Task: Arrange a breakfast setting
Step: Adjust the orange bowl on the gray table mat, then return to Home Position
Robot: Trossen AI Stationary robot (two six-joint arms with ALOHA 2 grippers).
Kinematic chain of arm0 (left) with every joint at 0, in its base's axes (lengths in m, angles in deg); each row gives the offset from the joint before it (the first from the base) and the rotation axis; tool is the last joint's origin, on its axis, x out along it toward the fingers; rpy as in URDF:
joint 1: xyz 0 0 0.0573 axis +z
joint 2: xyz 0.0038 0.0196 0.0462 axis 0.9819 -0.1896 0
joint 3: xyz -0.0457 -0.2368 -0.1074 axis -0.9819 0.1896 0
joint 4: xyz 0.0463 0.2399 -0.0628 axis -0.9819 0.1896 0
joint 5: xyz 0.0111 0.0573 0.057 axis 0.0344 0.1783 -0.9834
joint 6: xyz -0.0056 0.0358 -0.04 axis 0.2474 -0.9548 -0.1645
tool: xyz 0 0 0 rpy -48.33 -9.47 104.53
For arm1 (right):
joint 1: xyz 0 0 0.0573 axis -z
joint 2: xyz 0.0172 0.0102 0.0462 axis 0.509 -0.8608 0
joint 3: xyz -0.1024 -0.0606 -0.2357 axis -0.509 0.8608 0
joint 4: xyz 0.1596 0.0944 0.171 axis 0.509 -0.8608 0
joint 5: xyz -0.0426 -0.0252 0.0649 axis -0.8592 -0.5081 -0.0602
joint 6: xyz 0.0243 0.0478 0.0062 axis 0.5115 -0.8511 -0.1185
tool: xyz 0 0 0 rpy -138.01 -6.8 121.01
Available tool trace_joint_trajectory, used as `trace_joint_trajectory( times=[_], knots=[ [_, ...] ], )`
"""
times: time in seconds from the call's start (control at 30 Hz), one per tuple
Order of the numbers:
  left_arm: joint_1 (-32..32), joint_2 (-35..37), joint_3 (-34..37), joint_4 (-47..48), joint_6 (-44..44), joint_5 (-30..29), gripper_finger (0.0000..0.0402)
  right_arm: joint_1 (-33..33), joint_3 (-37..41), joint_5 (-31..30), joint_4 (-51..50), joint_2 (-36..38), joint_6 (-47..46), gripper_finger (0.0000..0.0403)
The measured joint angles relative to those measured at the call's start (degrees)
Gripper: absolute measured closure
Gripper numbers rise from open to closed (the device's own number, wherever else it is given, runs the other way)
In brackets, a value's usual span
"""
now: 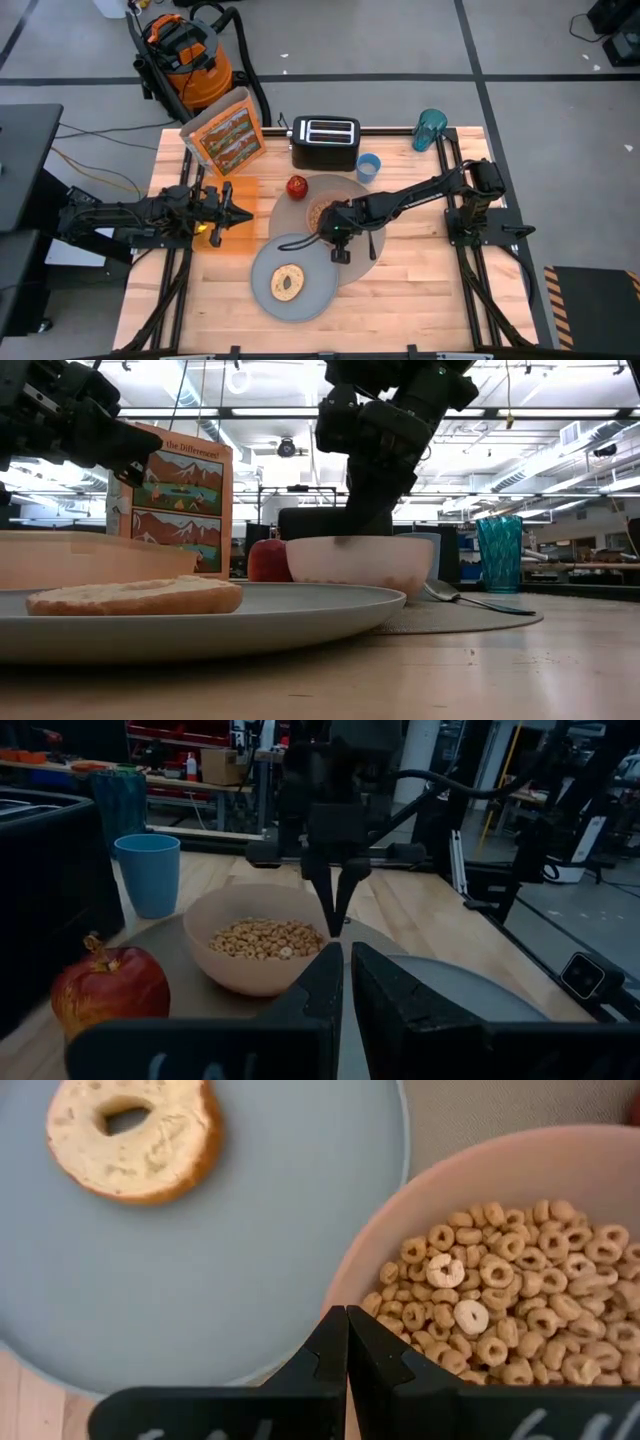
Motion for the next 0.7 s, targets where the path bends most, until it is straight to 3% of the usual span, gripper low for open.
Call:
trace_joint_trajectory(
  times=[0.3, 0.57, 0.7],
  knots=[
    [-0.01, 0.00, 0.00, -0.12, 0.02, 0.00, 0.0369, 0.82, 0.02, 0.31, 1.20, 1.52, 1.99, 0.0395],
    [0.01, 0.09, 0.00, -1.45, -0.35, -0.02, 0.0369, 1.40, 0.10, -1.93, 1.16, 14.96, 7.45, 0.0396],
    [0.01, 0.00, 0.00, 0.96, 1.22, -1.48, 0.0369, 1.51, 5.00, -0.50, 8.36, 22.97, 8.52, 0.0395]
  ],
)
